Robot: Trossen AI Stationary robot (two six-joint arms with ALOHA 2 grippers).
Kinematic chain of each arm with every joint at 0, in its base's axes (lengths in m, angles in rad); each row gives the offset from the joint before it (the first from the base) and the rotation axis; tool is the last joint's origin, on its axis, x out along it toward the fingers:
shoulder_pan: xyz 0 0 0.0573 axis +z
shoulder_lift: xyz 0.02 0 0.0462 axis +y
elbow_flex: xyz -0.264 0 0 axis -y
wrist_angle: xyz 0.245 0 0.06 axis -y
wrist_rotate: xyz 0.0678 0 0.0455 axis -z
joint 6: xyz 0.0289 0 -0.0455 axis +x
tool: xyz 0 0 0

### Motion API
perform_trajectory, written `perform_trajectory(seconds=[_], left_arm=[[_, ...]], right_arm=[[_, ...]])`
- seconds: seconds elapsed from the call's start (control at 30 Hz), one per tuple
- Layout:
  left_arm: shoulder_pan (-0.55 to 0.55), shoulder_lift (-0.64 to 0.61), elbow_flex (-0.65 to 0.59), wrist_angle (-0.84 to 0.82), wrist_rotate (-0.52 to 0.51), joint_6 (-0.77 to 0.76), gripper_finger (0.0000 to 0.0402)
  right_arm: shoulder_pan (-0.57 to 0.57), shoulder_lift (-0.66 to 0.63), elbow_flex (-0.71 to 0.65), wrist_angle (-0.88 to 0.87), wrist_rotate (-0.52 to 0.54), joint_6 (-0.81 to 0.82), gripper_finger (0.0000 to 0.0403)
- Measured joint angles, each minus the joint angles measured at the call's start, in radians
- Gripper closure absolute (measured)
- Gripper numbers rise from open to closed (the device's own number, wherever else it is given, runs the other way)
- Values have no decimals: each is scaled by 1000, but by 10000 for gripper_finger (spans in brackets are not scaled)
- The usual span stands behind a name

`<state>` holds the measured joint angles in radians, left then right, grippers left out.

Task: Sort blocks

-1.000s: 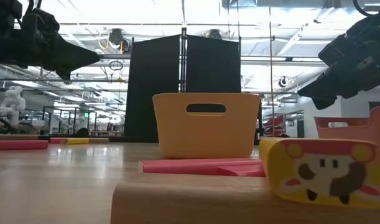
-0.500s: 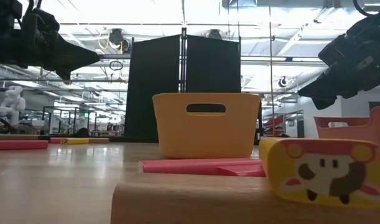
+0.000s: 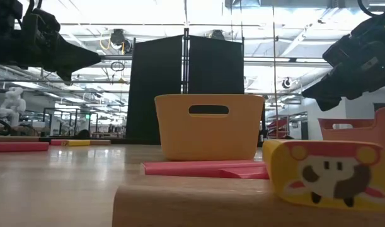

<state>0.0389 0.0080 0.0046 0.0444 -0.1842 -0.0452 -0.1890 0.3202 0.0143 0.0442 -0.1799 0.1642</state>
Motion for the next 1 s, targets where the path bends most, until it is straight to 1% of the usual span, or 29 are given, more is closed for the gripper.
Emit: perform_trajectory(seconds=[0.07, 0.17, 0.23, 0.33, 0.47, 0.57, 0.67, 0.73, 0.8, 0.87, 0.9, 1.0], left_arm=[[0, 0, 0, 0, 0, 0, 325], [0, 0, 0, 0, 0, 0, 325], [0, 0, 0, 0, 0, 0, 325], [0, 0, 0, 0, 0, 0, 325], [0, 0, 0, 0, 0, 0, 325], [0, 0, 0, 5, 0, -7, 325], [-1, 0, 0, 44, 22, -177, 325], [-1, -1, 0, 66, 23, -273, 325], [-1, 0, 0, 71, 18, -305, 325], [0, 0, 0, 75, -27, -315, 325], [1, 0, 0, 70, -34, -326, 325], [0, 19, 0, 65, -14, -355, 325]], right_arm=[[0, 0, 0, 8, -2, 18, 403], [0, 0, 0, 13, -6, 154, 403], [0, 0, 0, 14, -7, 217, 403], [0, 0, 0, 32, -6, 237, 403], [0, 0, 0, 95, -2, 171, 403], [0, 0, 0, 161, 2, 85, 403], [0, 0, 0, 212, 0, -50, 403], [0, 0, 0, 242, 1, -109, 403], [0, 0, 0, 290, 6, -131, 403], [0, 0, 0, 345, 36, -132, 403], [0, 0, 0, 366, 47, -132, 403], [0, 13, 2, 401, 50, -140, 400]])
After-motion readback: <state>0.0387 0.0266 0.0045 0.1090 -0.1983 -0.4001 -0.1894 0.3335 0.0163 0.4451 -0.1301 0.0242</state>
